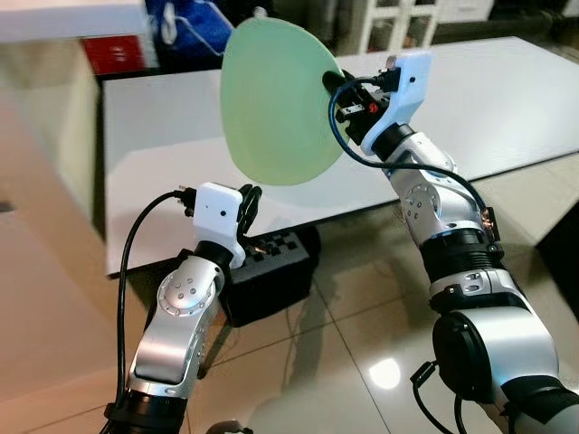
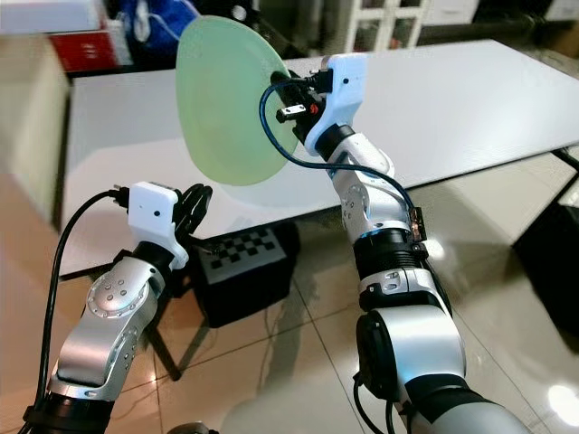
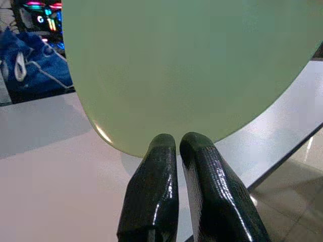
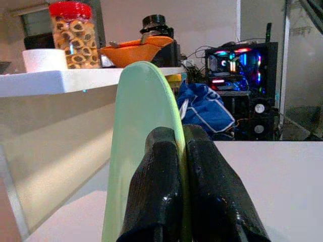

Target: Setting the table

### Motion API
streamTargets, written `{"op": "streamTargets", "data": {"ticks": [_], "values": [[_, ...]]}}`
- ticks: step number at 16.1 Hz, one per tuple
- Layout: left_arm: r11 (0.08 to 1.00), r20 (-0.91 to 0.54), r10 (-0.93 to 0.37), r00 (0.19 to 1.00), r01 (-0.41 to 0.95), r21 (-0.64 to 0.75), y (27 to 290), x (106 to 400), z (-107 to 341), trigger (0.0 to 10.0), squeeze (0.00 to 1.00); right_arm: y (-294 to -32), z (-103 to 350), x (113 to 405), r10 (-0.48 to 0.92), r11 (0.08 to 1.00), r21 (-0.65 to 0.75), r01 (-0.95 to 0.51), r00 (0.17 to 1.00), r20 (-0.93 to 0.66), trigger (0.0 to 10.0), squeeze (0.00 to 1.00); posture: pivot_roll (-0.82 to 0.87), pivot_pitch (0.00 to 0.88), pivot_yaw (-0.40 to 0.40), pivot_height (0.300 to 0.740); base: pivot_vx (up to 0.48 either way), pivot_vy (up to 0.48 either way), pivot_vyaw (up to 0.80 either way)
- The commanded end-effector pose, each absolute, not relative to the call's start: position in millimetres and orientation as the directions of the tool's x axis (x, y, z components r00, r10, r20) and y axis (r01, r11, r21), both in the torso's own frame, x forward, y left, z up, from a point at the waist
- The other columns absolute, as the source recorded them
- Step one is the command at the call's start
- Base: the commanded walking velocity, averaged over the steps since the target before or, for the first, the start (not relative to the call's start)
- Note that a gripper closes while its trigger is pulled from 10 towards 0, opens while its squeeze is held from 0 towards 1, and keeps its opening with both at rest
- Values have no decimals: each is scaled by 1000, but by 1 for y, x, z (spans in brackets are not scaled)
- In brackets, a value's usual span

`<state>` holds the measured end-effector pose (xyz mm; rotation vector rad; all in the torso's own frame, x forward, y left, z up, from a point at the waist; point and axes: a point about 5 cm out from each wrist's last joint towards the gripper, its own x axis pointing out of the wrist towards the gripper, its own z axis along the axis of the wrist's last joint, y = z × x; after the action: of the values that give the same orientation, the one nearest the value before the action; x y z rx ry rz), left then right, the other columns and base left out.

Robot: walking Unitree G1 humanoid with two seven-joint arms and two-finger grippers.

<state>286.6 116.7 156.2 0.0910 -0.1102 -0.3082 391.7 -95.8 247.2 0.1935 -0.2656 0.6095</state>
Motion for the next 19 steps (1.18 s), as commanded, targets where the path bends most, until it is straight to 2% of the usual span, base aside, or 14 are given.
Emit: {"op": "streamTargets", "data": {"ticks": [1,5,16,19], "values": [[949,95,-308,947,297,108,114,286,157,10000,0,-101,253,393,510,819,100,-565,796,327,10000,0,69,0,-16,740,0,0,0],[952,96,-296,950,286,106,114,287,156,10000,0,-107,259,395,486,839,78,-538,807,336,10000,0,64,0,-20,740,152,0,0],[951,116,-298,947,285,115,110,286,157,10000,0,-106,248,395,487,844,80,-531,820,302,10000,0,69,0,-20,740,480,0,0],[952,118,-298,947,285,112,109,286,157,10000,0,-103,249,395,496,816,147,-559,808,319,10000,0,68,0,-17,740,0,0,0]]}}
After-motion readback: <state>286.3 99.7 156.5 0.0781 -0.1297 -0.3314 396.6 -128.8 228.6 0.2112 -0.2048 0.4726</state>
